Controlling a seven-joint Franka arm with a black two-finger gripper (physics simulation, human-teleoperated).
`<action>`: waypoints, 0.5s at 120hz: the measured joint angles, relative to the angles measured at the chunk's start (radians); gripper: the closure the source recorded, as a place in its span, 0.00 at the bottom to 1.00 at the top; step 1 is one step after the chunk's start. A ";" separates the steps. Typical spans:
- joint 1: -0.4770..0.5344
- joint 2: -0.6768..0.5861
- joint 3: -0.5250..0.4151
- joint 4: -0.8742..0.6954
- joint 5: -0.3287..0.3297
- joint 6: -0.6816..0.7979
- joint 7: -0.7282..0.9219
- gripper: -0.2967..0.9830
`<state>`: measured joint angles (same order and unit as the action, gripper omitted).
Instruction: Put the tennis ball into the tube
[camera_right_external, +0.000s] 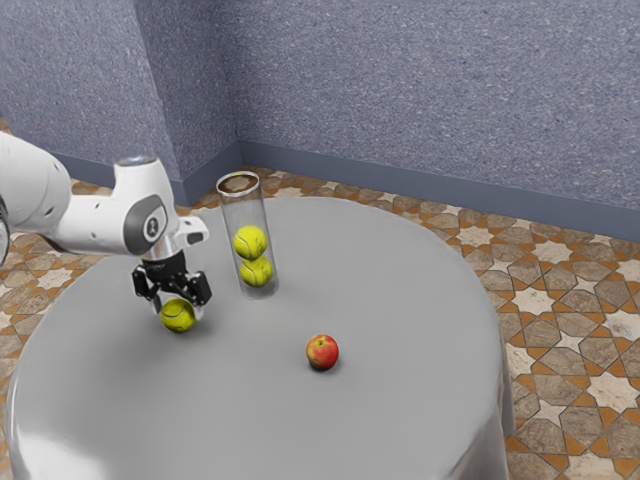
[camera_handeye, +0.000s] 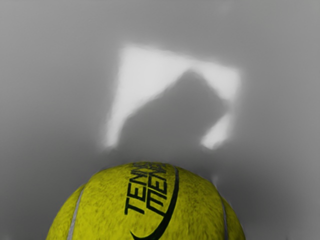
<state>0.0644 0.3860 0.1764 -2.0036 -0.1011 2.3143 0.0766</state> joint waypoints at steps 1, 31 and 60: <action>0.000 0.001 0.000 0.000 -0.001 0.001 0.001 0.23; 0.000 0.017 0.000 0.000 -0.039 0.018 0.040 0.23; 0.000 0.014 0.001 -0.002 -0.057 0.021 0.067 0.33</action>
<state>0.0644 0.4001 0.1778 -2.0052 -0.1582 2.3351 0.1432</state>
